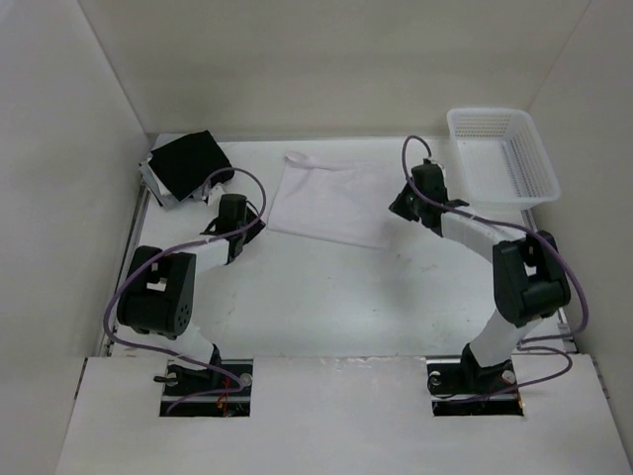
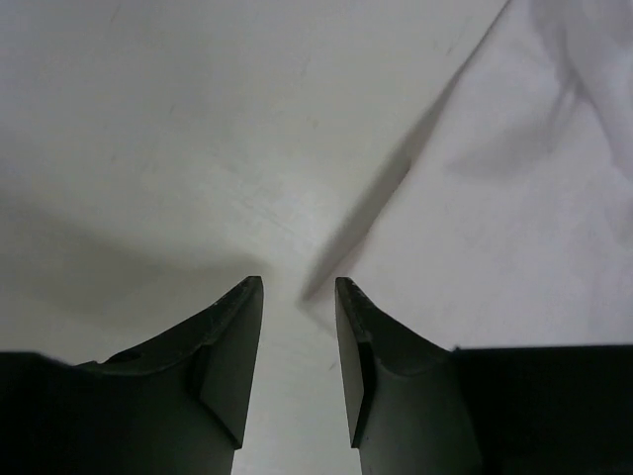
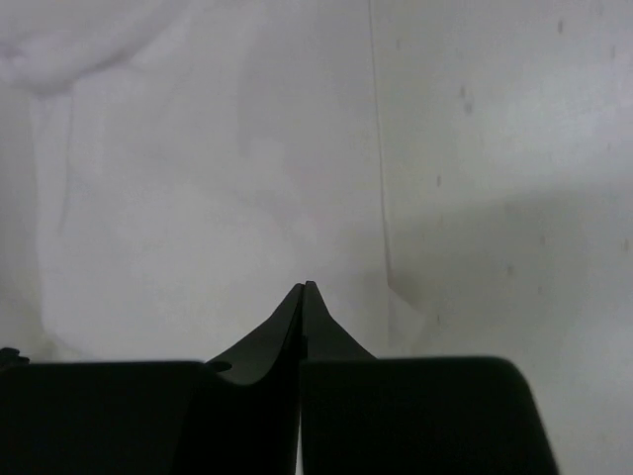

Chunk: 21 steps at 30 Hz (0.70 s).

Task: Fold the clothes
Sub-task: Fold the tank top

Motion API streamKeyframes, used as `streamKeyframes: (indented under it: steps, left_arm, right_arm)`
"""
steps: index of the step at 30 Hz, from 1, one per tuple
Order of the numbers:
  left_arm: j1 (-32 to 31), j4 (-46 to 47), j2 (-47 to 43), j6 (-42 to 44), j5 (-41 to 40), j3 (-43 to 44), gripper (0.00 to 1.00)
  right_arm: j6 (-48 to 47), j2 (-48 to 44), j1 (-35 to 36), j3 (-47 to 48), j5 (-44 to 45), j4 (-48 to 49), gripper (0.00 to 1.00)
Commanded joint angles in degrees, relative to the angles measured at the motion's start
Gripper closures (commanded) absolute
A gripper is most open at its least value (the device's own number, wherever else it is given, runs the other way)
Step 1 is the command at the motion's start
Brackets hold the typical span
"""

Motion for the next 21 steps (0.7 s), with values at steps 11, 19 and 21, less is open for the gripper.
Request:
streamKeyframes:
  steps: [11,19,21]
  left_arm:
    - [0.85,15.91,0.75,-6.09,11.69,-5.33,0.6]
    - [0.5,13.27,4.44,-5.48,8.88,-3.3,0.64]
    - [0.41,12.92,5.23,-5.47,8.7,-2.95,0.68]
  right_arm:
    - [8.04,-17.59,4.93,-29.29,1.26,19.41,0.63]
    - [10.32,-12.67,3.78,-30.35,-0.59,21.69,0.59]
    - [11.2,-11.44,3.78,-30.44,-1.38,22.92,0.59]
